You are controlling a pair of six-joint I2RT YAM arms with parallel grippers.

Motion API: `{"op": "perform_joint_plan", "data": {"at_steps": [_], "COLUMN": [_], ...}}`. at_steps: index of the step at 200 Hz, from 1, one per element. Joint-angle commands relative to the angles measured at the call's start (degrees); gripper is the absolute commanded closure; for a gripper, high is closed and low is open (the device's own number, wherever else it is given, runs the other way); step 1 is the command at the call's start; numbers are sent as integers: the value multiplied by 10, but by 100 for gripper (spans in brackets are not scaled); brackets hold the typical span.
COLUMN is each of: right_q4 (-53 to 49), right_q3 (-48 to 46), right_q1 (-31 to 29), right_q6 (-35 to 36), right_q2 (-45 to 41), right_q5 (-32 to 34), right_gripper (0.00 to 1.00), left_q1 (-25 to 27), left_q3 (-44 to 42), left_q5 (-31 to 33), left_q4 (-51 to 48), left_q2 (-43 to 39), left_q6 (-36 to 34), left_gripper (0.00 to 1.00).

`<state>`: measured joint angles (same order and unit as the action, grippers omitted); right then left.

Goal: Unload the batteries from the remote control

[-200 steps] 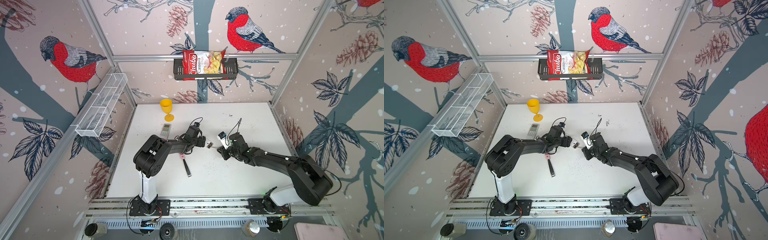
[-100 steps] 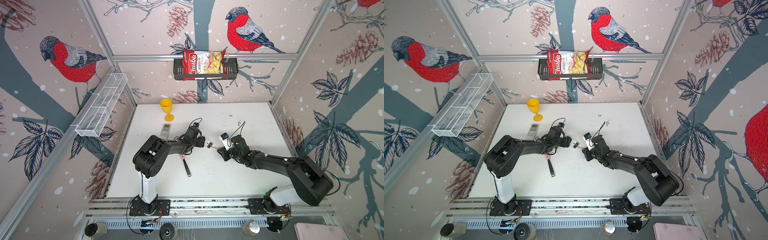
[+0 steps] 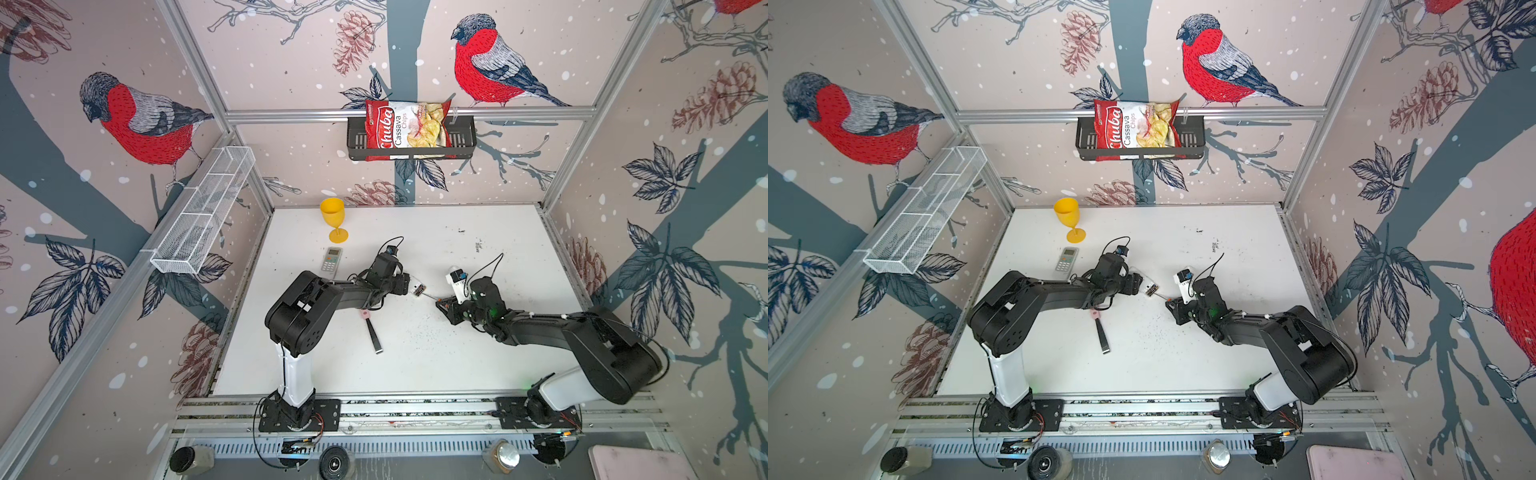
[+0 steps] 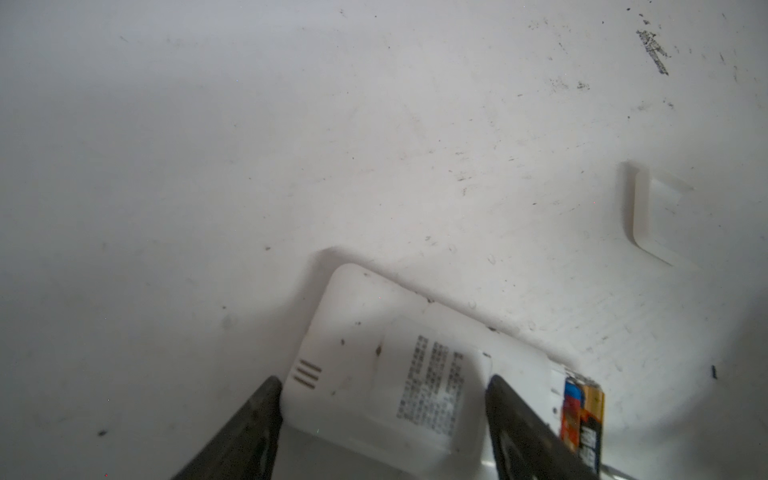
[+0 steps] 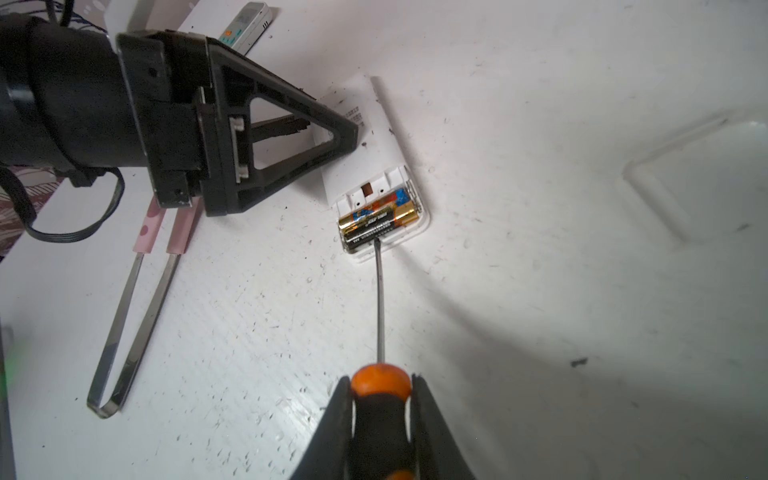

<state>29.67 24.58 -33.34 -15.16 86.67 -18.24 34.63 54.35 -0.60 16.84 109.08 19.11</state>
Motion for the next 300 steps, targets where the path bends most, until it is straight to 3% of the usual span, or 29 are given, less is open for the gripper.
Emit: {"op": "perform_joint_plan", "data": {"at_steps": [1, 88, 131, 223, 254, 300], "right_q4": [36, 78, 5, 4, 32, 68], "right_q3": [-7, -22, 8, -4, -20, -29], "right_q1": [5, 33, 34, 55, 69, 76], "right_q6": [-34, -55, -33, -34, -45, -39], "right_q2": [19, 16, -6, -47, -83, -167], "right_q5": [-4, -44, -34, -58, -95, -162], "right_gripper": [100, 100, 100, 100, 100, 100], "left_q1": [2, 2, 1, -5, -5, -16], "left_q3": [-4, -5, -12, -22, -61, -163], "left_q5": [-61, -69, -68, -48, -56, -78], "left_q4": [-55, -49, -37, -50, -18, 85], "left_q2": [0, -1, -19, -62, -119, -298], "left_q6": [-5, 4, 11, 28, 51, 128], "left_gripper": [26, 26, 21, 19, 13, 7]}}
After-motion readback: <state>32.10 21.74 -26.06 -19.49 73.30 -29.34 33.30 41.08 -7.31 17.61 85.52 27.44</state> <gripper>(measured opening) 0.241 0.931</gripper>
